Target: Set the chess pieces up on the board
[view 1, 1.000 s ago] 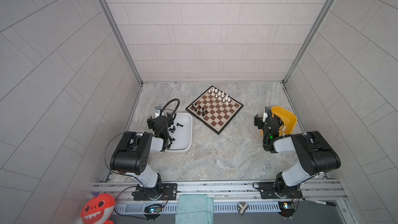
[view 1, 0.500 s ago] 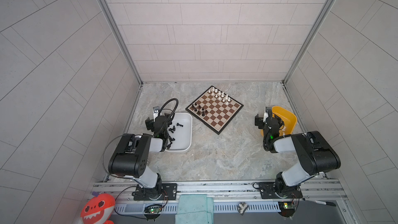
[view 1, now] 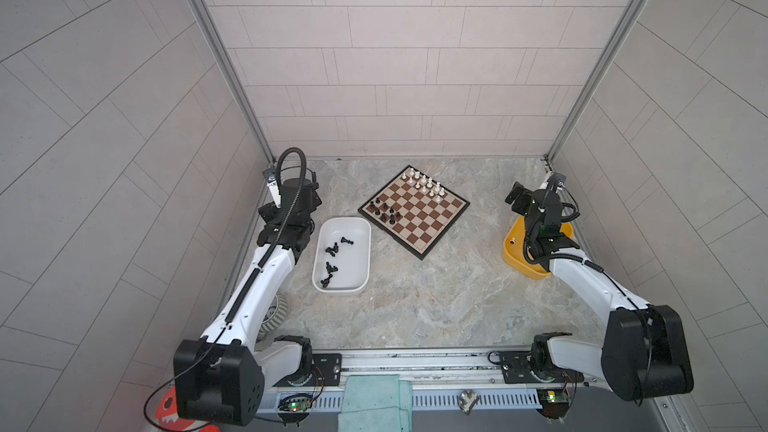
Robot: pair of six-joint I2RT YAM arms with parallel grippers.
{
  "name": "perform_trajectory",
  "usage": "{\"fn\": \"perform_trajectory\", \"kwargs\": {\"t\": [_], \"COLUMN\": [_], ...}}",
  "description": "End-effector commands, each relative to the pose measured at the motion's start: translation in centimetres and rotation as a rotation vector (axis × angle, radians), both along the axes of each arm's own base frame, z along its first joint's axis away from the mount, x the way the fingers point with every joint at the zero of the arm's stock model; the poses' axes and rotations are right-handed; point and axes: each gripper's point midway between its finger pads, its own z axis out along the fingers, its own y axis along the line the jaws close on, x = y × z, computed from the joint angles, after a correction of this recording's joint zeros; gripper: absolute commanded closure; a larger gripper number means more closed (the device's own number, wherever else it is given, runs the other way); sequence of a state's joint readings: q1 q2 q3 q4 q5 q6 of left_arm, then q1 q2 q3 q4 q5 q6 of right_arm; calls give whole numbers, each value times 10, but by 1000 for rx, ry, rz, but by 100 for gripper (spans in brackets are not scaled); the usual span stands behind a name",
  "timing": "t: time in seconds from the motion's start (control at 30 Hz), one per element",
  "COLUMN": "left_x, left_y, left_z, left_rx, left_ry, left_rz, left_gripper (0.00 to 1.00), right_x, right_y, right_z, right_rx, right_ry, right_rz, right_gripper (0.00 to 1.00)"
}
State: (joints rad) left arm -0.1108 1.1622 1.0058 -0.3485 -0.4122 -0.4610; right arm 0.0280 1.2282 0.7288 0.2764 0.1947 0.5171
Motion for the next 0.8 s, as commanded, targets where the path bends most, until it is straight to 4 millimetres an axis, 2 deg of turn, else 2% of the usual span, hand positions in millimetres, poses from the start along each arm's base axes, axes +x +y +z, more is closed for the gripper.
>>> {"fn": "perform_trajectory", "kwargs": {"t": [0.0,0.1,0.17,0.3,0.37,0.47,0.63,0.77], "left_x": [-62,-82,-87,-72,-66,-54,-27,-8], "left_y": [-45,-73,-88,-111,-112,-115,-115,-113], "left_z": [-63,-76,-82,-83,-93,-112,-137,-155], "left_rx": [-241,-394,-466,-607,-638,-694,-734,-753], "left_ry": [392,496,533,516,528,554,559,563], "left_rz": [-160,-221,-236,-237,-180,-115,-9,60], "left_gripper": [7,17,22,34,36,46,49,52], "right_x": [-8,-17,-27,-47,-54,-66,-80,-85], "right_y": [49,82,97,130,144,159,185,196], "right_z": [-17,-23,-26,-30,-33,-36,-33,-29], "right_rx": [278,335,311,185,155,129,38,33], "right_ry": [85,137,167,245,302,341,355,353], "right_rz": [188,296,350,483,531,586,693,748], "right_gripper": [1,2,3,3,5,7,7,7]}}
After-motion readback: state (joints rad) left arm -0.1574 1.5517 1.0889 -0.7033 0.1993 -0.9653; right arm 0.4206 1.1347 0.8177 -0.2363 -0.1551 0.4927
